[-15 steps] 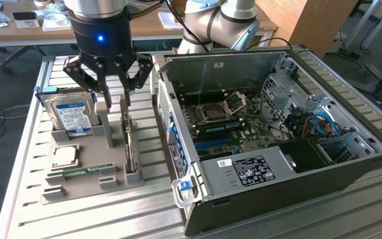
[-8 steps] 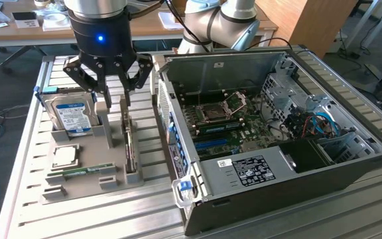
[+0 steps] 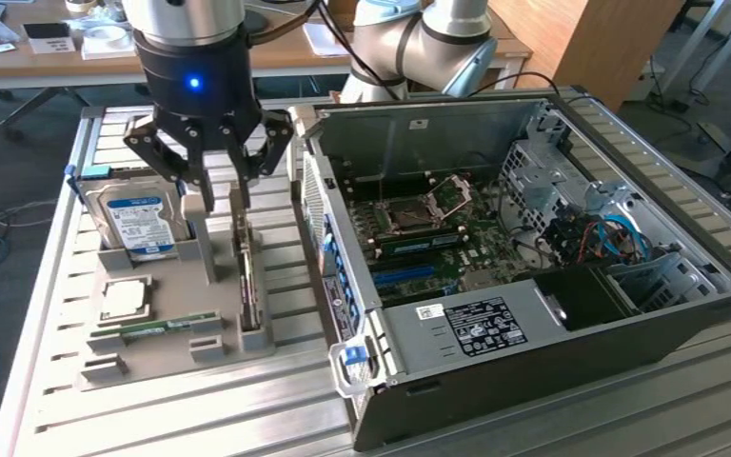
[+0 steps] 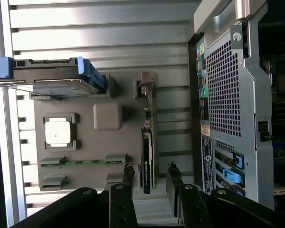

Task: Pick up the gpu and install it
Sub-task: 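Pick up the gpu and move the gpu toward the slot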

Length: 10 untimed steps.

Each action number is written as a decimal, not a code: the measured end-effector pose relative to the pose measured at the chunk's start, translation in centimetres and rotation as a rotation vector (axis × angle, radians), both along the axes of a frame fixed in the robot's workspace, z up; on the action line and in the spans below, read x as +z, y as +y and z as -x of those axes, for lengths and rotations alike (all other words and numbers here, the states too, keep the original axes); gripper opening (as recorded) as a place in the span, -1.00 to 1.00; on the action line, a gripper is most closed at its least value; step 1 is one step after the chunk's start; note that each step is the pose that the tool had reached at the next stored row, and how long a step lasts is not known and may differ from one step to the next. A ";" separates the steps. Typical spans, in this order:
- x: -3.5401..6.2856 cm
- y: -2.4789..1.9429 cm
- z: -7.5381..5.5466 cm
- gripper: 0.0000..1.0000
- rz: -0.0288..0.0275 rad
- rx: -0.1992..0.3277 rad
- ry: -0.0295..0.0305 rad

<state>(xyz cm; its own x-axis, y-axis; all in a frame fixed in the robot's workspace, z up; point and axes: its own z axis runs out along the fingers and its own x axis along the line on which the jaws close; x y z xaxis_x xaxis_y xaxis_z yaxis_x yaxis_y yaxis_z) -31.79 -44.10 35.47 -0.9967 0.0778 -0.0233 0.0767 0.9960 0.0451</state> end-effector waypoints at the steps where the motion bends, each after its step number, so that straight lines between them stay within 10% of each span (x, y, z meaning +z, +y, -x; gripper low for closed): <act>1: -0.20 0.00 0.0 -0.17 0.0000 0.000 -0.0001; 10: -0.78 0.00 0.0 -0.17 0.0001 0.000 0.0000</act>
<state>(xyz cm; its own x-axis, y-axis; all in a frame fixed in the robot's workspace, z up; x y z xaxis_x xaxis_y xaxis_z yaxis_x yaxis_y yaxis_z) -31.79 -44.10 34.69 -0.9967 0.0777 -0.0233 0.0766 0.9960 0.0450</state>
